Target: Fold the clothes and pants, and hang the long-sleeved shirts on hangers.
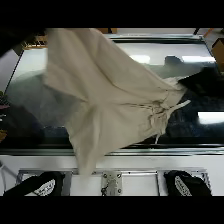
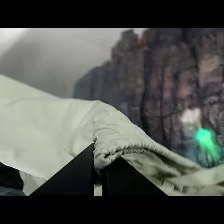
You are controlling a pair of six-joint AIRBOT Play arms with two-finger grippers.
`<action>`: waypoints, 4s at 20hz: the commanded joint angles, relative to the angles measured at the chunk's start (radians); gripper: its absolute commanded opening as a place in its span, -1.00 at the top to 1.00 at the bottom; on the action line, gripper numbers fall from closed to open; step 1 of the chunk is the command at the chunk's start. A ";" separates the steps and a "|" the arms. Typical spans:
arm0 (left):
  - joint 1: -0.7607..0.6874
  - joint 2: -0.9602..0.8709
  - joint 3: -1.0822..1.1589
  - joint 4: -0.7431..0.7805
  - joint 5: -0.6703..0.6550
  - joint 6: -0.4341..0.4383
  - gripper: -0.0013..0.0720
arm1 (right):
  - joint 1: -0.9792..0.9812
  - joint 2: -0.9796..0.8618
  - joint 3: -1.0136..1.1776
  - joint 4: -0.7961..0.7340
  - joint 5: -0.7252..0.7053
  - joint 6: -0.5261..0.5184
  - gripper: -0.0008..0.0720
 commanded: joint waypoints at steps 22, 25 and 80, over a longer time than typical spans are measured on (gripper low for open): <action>-0.235 -0.184 -0.365 0.348 -0.190 -0.112 0.96 | 0.001 -0.335 -0.293 -0.478 -0.225 -0.143 0.92; -0.285 -0.130 -0.587 0.347 -0.084 -0.126 0.96 | 0.001 -0.329 -0.400 -0.499 -0.272 -0.143 0.92; -0.478 0.095 -0.583 0.398 -0.391 -0.131 0.96 | -0.517 -0.988 0.066 0.146 0.185 -0.886 -1.00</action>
